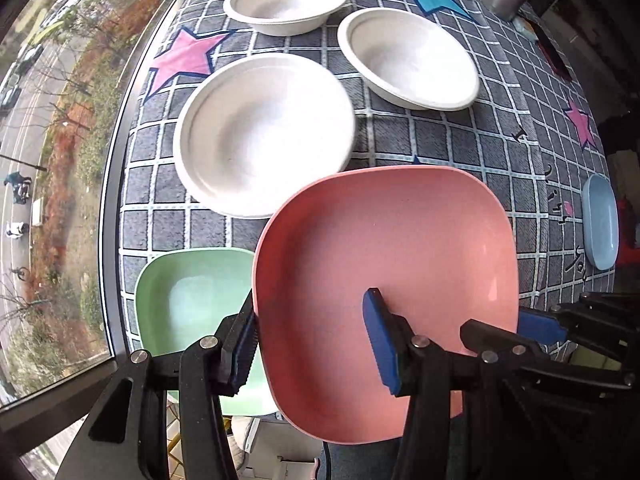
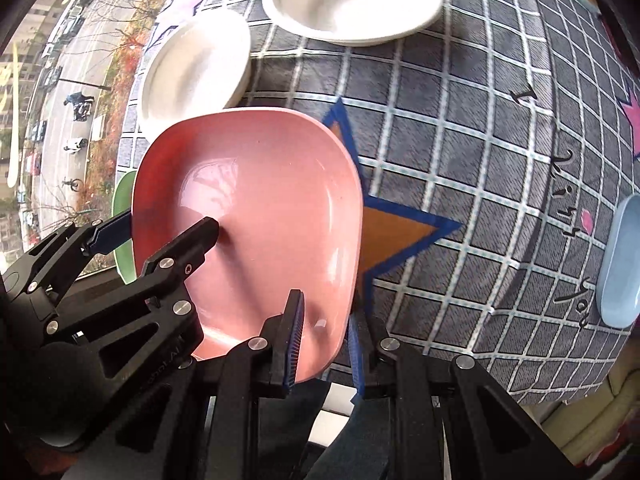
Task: Organize plates and bowls
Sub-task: 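Carry the pink plate with the right tool and lower it onto the green plate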
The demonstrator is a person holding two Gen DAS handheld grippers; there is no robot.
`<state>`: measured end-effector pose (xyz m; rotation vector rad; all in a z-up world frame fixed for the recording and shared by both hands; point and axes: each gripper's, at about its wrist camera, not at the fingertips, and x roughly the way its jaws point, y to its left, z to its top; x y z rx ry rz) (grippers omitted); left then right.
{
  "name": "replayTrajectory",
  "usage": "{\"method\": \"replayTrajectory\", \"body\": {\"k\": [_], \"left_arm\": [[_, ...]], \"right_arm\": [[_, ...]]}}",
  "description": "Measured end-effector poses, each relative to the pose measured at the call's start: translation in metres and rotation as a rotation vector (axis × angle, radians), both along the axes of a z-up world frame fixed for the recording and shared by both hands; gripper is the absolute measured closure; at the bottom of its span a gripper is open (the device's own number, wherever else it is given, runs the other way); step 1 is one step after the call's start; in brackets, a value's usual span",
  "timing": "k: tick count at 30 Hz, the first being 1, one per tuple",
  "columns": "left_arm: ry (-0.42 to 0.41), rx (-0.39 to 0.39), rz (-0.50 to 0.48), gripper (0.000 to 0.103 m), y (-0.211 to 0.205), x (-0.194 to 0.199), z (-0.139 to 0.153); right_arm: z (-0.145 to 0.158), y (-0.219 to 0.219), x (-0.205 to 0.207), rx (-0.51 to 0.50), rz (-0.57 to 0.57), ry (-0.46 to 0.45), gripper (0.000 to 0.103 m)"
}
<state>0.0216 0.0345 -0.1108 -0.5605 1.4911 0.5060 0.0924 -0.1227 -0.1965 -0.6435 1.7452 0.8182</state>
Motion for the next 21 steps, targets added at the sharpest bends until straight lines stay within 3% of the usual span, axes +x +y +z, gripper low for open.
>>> {"method": "replayTrajectory", "body": {"k": [5, 10, 15, 20, 21], "left_arm": [[0.028, 0.028, 0.078, 0.049, 0.025, -0.041, 0.012], [0.068, 0.055, 0.124, 0.049, 0.022, -0.071, 0.001], [0.089, 0.071, 0.142, 0.049, 0.023, -0.074, -0.002], [0.087, 0.077, 0.132, 0.049, 0.027, -0.065, -0.024], [0.086, 0.077, 0.129, 0.049, 0.031, -0.078, -0.035]], "right_arm": [[0.002, 0.039, -0.034, 0.025, 0.099, 0.044, 0.079], [-0.013, 0.061, -0.069, 0.027, 0.169, 0.103, 0.079], [-0.039, 0.076, -0.091, 0.019, 0.192, 0.136, 0.079], [-0.053, 0.082, -0.094, -0.005, 0.165, 0.135, 0.079], [-0.064, 0.089, -0.094, -0.010, 0.162, 0.126, 0.079]]}}
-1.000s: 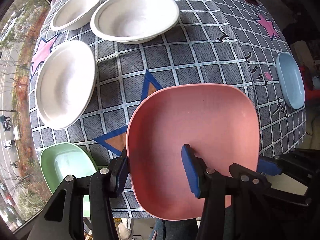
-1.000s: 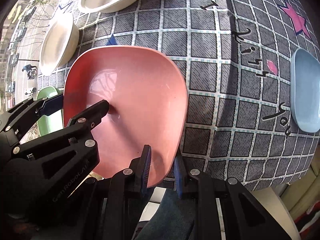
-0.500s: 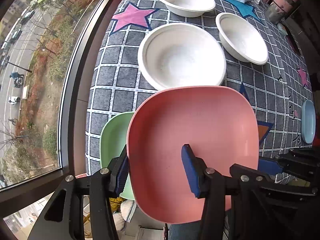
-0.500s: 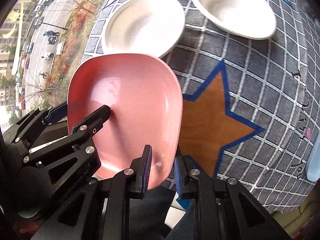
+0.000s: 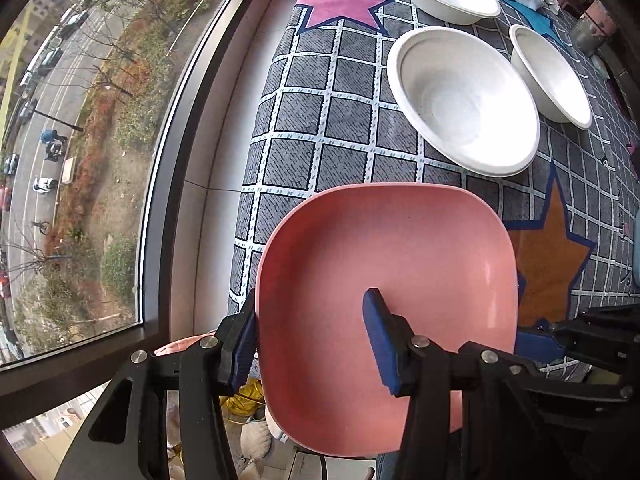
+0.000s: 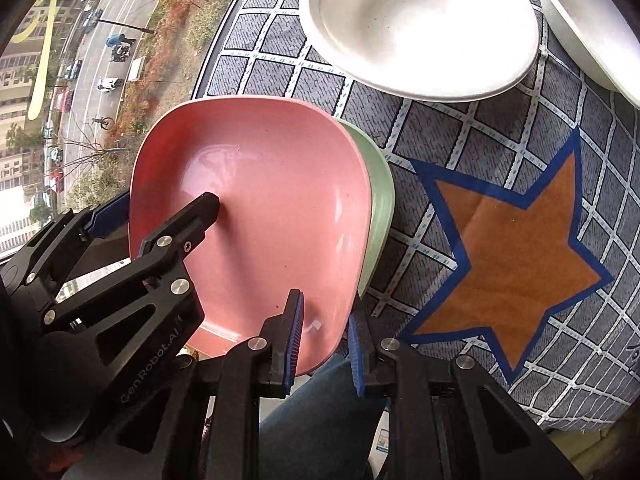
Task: Organize plates and bowls
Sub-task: 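Carry the pink plate with the right tool and lower it onto the green plate, then move the right tool to the light blue plate and grasp its rim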
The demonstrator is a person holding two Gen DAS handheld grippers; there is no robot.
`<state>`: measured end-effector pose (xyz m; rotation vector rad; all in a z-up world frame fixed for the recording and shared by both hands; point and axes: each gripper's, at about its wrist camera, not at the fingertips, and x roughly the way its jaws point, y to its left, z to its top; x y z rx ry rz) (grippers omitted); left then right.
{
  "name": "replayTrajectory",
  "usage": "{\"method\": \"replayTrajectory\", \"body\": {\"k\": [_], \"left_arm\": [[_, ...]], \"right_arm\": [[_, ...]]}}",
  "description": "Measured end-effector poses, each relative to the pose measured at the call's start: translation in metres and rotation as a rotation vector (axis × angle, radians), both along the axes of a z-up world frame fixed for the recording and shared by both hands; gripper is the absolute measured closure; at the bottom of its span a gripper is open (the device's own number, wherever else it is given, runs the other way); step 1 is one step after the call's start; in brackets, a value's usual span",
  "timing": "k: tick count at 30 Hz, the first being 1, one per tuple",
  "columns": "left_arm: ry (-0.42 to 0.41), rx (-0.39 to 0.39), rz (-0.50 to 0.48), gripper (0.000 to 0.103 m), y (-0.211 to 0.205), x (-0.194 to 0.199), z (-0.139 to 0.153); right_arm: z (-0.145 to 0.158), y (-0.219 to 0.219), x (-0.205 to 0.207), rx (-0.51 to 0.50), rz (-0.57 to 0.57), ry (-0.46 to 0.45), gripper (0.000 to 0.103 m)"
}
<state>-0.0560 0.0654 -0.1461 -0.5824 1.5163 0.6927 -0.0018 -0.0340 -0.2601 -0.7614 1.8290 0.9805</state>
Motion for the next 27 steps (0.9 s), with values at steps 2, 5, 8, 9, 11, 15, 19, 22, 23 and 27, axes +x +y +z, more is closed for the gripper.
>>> {"method": "replayTrajectory", "body": {"k": [2, 5, 8, 9, 11, 15, 19, 22, 23, 27], "left_arm": [[0.007, 0.010, -0.002, 0.048, 0.002, -0.002, -0.006], [0.024, 0.049, -0.003, 0.030, 0.007, -0.017, -0.012], [0.021, 0.072, 0.002, 0.022, 0.011, -0.023, -0.011], [0.014, 0.062, 0.003, 0.022, 0.016, -0.027, -0.016], [0.001, 0.055, 0.002, 0.022, 0.014, -0.023, -0.013], [-0.047, 0.034, -0.046, 0.022, 0.010, -0.012, -0.011], [-0.093, 0.005, -0.167, 0.022, -0.017, 0.019, -0.005], [-0.113, -0.005, -0.272, 0.022, -0.038, 0.047, -0.003], [-0.118, -0.011, -0.299, 0.022, -0.048, 0.058, -0.002], [-0.134, -0.053, -0.380, 0.022, -0.086, 0.092, -0.001]], "right_arm": [[-0.003, 0.000, 0.002, -0.004, -0.011, -0.002, 0.079], [0.001, 0.001, 0.005, 0.001, -0.028, -0.007, 0.071], [0.022, -0.026, 0.022, 0.012, -0.026, -0.072, 0.021], [0.029, -0.029, 0.027, 0.032, -0.040, -0.084, 0.014], [0.038, -0.037, 0.039, 0.057, -0.075, -0.081, 0.010], [0.050, -0.075, 0.067, 0.038, -0.147, -0.128, 0.010], [0.063, -0.113, 0.095, 0.006, -0.263, -0.154, 0.010], [0.071, -0.149, 0.123, -0.009, -0.357, -0.166, 0.010], [0.073, -0.160, 0.131, -0.012, -0.385, -0.174, 0.010], [0.079, -0.198, 0.164, -0.012, -0.484, -0.192, 0.010]]}}
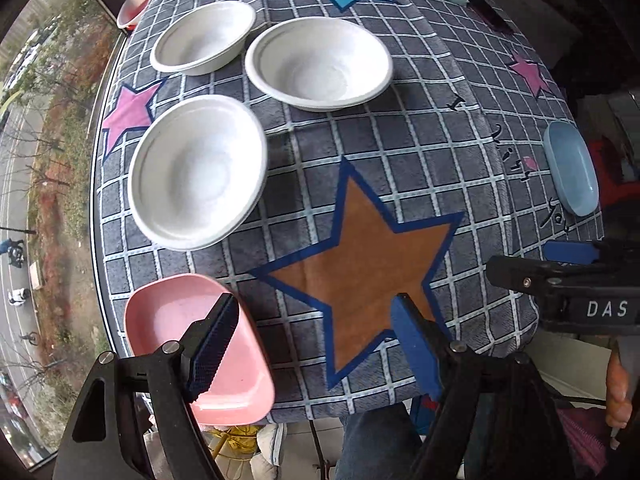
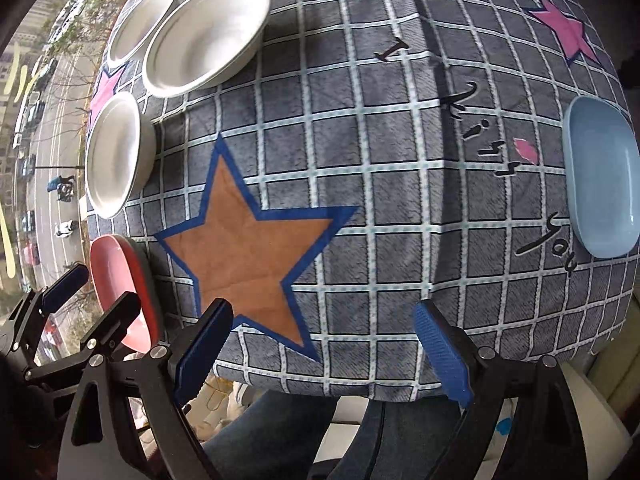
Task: Organize plates and bowls
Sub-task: 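Move the right tool to the light blue plate and grasp its rim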
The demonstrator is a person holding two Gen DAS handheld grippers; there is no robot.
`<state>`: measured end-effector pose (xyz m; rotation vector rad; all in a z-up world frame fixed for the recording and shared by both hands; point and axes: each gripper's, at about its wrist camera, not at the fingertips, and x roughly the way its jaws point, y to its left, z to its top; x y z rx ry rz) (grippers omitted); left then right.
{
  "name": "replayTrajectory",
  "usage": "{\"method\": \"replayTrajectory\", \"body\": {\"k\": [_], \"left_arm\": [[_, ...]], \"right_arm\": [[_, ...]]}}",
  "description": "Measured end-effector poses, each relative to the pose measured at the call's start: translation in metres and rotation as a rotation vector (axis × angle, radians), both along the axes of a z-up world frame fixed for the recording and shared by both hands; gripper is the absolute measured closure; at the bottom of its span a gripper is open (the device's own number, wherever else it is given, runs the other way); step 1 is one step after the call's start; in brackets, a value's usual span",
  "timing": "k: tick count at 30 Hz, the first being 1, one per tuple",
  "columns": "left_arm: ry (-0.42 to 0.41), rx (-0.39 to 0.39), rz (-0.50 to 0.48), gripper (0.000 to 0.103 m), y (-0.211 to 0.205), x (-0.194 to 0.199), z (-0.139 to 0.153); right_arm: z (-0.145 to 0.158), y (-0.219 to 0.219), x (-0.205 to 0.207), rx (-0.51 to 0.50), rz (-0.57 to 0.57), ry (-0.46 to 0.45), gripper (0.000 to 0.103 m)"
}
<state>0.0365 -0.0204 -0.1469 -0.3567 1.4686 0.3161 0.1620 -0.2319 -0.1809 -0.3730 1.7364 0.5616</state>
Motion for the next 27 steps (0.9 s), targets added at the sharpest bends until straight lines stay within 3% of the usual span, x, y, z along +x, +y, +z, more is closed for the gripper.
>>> {"method": "replayTrajectory", "body": {"k": [9, 10, 15, 27], "left_arm": [[0.007, -0.051, -0.140, 0.021, -0.096, 0.114, -0.010], [0.005, -0.057, -0.140, 0.021, -0.104, 0.124, -0.011], [0.016, -0.070, -0.137, 0.021, -0.137, 0.166, -0.021], [0.069, -0.069, -0.018, 0.021, -0.160, 0.207, -0.057]], "right_arm": [[0.000, -0.107, 0.093, -0.036, -0.150, -0.086, 0.010], [0.000, -0.120, 0.106, -0.049, -0.155, -0.104, 0.000], [0.006, -0.167, 0.156, -0.101, -0.148, -0.183, 0.000], [-0.034, -0.201, 0.230, -0.168, -0.098, -0.156, 0.000]]}}
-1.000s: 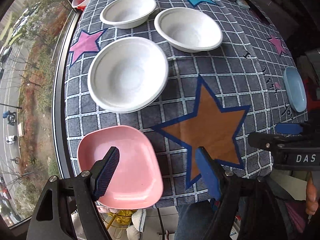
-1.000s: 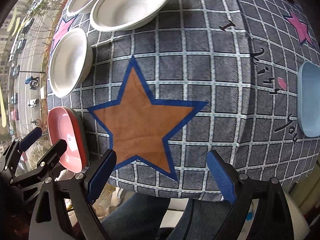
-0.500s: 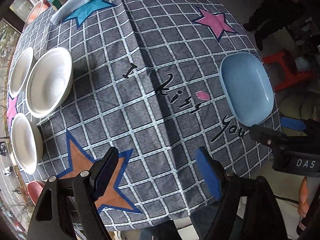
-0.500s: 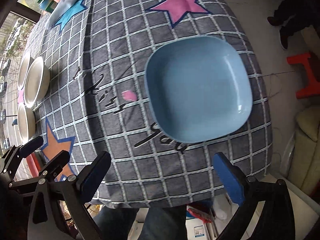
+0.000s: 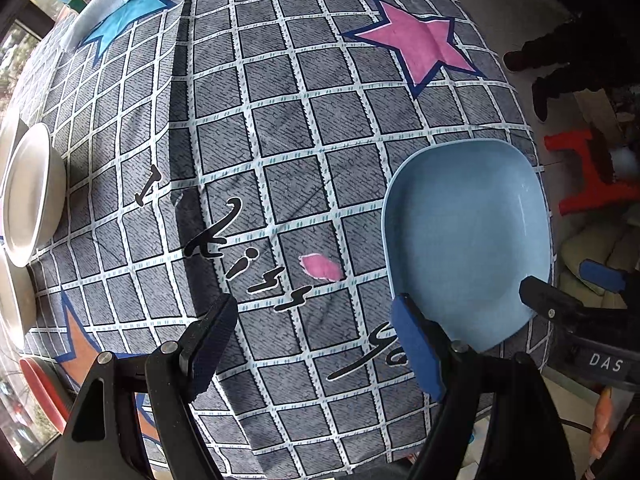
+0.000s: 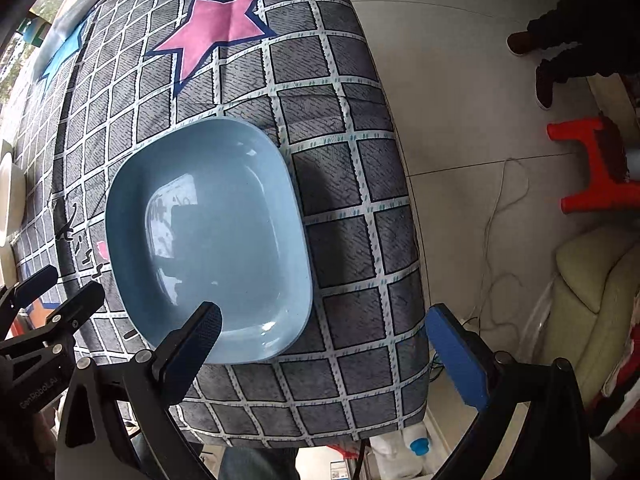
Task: Organize plates and bowls
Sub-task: 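Move the right tool to the light blue plate and grasp its rim, then carry the light blue plate with the right tool onto the pink plate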
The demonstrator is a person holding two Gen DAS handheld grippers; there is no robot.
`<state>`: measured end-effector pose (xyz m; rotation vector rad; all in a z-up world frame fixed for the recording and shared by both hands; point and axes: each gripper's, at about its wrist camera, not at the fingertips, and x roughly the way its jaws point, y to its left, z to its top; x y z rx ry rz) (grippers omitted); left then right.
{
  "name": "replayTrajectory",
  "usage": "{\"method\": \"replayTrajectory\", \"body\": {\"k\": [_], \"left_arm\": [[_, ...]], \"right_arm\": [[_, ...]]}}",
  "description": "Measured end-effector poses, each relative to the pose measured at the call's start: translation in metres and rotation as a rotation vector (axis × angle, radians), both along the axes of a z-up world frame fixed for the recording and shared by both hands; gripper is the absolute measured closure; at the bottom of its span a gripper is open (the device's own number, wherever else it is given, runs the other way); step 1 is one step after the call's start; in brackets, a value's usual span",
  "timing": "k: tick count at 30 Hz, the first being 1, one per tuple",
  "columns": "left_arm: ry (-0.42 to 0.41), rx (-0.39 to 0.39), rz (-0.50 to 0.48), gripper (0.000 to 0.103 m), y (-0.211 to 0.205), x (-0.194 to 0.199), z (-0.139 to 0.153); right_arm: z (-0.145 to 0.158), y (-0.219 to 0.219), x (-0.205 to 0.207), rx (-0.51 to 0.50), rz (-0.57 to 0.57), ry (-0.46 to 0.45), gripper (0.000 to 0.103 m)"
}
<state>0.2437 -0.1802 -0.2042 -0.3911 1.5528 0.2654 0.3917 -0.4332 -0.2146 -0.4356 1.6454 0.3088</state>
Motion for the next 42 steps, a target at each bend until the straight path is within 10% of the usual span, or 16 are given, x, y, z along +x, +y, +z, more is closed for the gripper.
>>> {"method": "replayTrajectory", "body": {"k": [9, 16, 22, 42], "left_arm": [[0.032, 0.027, 0.015, 0.021, -0.004, 0.022, -0.026], [0.020, 0.021, -0.020, 0.025, -0.015, 0.042, -0.036], [0.003, -0.010, -0.102, 0.055, -0.044, 0.071, -0.042], [0.025, 0.031, -0.063, 0.055, 0.095, -0.117, 0.014]], "right_arm": [[-0.038, 0.029, 0.005, 0.005, 0.099, -0.002, 0.000], [-0.036, 0.040, -0.002, 0.028, 0.144, 0.007, 0.046], [-0.031, 0.052, -0.013, 0.084, 0.145, 0.056, 0.074], [-0.017, 0.202, -0.217, 0.153, 0.107, 0.192, 0.074]]}}
